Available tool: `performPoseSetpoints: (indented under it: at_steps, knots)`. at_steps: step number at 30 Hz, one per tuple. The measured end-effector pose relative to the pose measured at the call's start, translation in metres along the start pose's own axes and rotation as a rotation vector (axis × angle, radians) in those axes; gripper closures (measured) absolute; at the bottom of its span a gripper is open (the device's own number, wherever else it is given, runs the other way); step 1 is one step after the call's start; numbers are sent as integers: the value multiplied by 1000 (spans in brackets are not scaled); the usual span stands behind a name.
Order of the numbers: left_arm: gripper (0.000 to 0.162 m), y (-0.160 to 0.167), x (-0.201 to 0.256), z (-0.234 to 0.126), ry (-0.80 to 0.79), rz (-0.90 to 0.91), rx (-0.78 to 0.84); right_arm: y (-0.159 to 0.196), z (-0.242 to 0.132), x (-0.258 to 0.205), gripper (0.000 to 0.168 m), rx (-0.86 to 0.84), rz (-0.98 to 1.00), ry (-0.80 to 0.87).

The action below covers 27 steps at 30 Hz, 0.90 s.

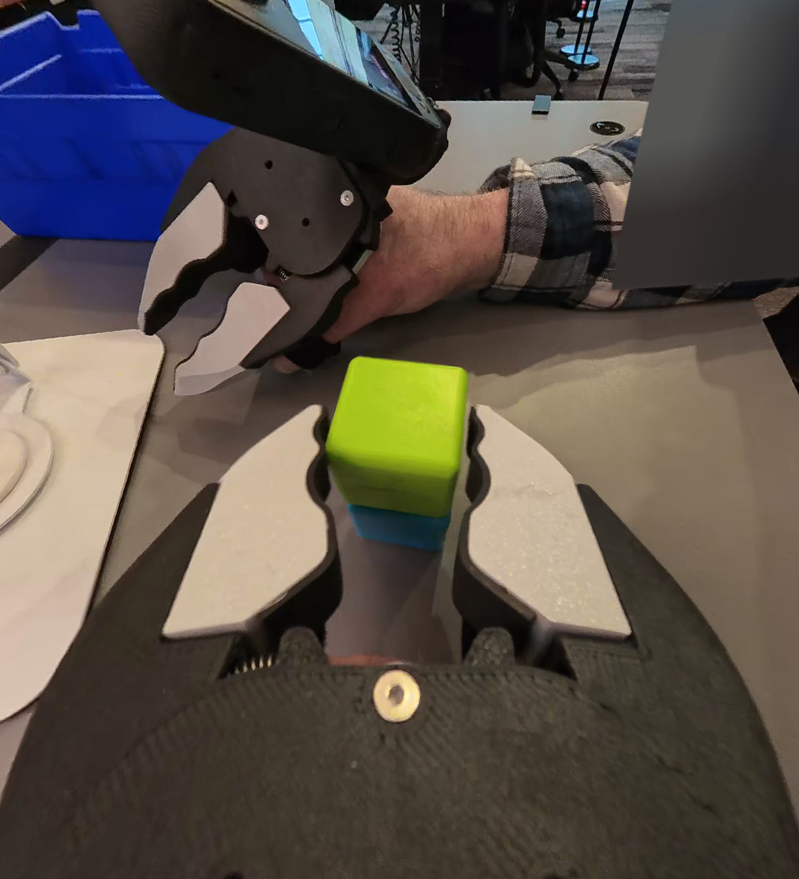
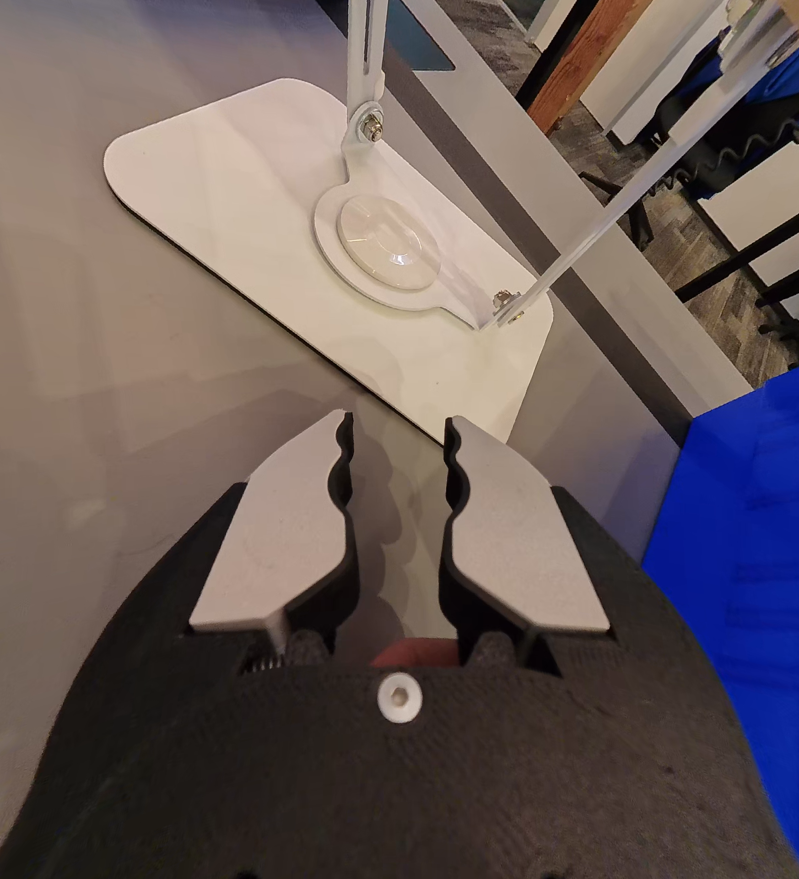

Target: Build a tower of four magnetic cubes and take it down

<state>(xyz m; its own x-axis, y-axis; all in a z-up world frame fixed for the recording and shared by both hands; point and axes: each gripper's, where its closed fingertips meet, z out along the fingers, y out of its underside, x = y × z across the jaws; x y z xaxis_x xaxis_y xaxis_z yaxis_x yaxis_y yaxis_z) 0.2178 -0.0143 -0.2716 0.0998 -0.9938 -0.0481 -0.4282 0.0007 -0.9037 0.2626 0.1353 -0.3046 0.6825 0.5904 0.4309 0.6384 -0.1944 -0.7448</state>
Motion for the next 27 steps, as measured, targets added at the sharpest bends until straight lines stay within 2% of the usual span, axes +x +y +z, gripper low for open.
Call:
performPoseSetpoints:
  at_steps: [1,7,9,12,17,21,22,24,27]
  knots:
    - [100,-1,-2,-2,-13,3,12,0,0,0,132,0,0,0]
    - [87,-8,-6,-15,-31,30,9,0,0,0,132,1,-1,0]
    - [86,-13,-11,-28,-54,46,14,0,0,0,132,1,-1,0]
    - [87,-22,-37,-66,-181,121,-6,0,0,0,132,1,-1,0]
    - [97,-38,-117,-165,-488,215,-103,0,0,-1,132,-3,-5,0]
    - [107,-37,-190,-232,-720,329,-313,1,0,-1,132,-5,-8,-1]
    - [109,-31,-205,-240,-716,335,-373,0,0,-1,132,-4,-8,0]
    - [102,-10,-239,-255,-691,290,-485,0,0,-1,132,-4,-8,-1]
    - [102,27,-287,-272,-635,242,-604,0,0,-1,132,-4,-9,-1]
